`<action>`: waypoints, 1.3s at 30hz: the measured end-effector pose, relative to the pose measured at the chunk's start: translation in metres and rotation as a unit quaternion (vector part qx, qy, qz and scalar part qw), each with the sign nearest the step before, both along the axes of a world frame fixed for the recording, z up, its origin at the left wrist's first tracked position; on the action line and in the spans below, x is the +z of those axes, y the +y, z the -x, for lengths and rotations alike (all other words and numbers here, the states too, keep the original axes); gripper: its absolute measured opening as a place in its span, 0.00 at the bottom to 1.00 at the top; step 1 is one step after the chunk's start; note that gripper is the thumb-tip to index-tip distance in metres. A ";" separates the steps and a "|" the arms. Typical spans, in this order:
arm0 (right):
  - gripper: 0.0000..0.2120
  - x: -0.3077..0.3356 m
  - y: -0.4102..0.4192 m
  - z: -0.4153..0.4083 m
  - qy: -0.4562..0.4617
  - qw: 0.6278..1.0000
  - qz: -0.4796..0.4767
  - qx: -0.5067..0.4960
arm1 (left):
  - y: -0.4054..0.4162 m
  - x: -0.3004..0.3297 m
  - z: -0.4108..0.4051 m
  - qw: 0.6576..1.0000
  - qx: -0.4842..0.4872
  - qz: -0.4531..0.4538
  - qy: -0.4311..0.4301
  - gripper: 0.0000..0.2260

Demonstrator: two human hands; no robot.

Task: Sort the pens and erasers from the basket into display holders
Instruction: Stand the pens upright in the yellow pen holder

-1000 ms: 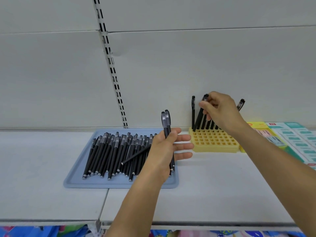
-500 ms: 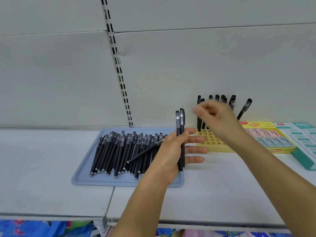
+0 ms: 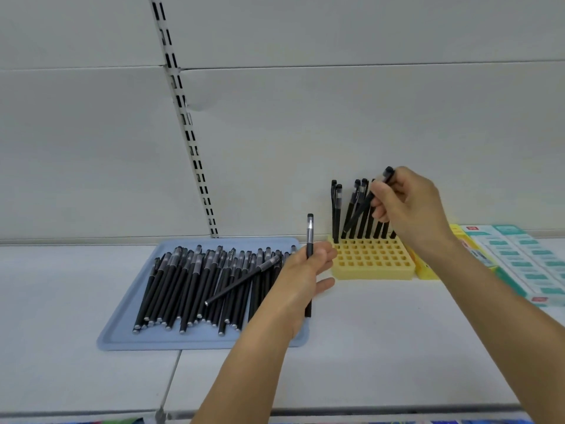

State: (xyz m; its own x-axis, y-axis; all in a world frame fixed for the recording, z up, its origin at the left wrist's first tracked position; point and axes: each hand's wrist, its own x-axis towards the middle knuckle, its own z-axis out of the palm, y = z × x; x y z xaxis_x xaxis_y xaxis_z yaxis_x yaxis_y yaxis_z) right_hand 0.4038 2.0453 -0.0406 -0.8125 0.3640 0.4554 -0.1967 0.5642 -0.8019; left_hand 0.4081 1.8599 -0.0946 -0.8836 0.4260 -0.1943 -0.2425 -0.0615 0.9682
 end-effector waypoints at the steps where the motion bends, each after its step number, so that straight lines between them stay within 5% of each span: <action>1: 0.06 -0.003 0.002 0.002 -0.004 1.000 -0.024 0.003 | 0.002 0.000 0.000 1.000 0.000 0.005 -0.002 0.13; 18: 0.09 -0.029 0.007 0.028 -0.112 0.985 -0.129 0.021 | 0.008 0.000 0.003 1.000 0.018 0.007 -0.009 0.12; 23: 0.14 -0.030 -0.005 0.012 -0.083 0.967 -0.212 -0.113 | 0.008 0.004 0.000 0.999 0.014 0.026 0.021 0.12; 26: 0.13 -0.025 -0.028 -0.005 -0.073 0.990 -0.116 0.032 | 0.017 0.006 -0.002 0.993 -0.007 0.077 0.094 0.12; 28: 0.15 -0.023 -0.035 -0.010 -0.107 0.986 -0.044 0.123 | 0.024 0.006 -0.004 0.978 -0.039 0.129 0.158 0.11; 31: 0.14 -0.011 -0.022 -0.010 -0.062 0.995 0.005 0.077 | 0.025 -0.003 -0.003 0.941 -0.059 0.215 0.254 0.10; 35: 0.14 -0.005 0.008 -0.003 -0.026 0.996 -0.084 -0.021 | 0.020 -0.021 0.004 0.807 -0.094 0.417 0.407 0.23; 39: 0.14 -0.014 0.015 0.010 -0.072 0.983 -0.161 -0.052 | 0.022 -0.030 0.006 0.770 -0.132 0.470 0.411 0.24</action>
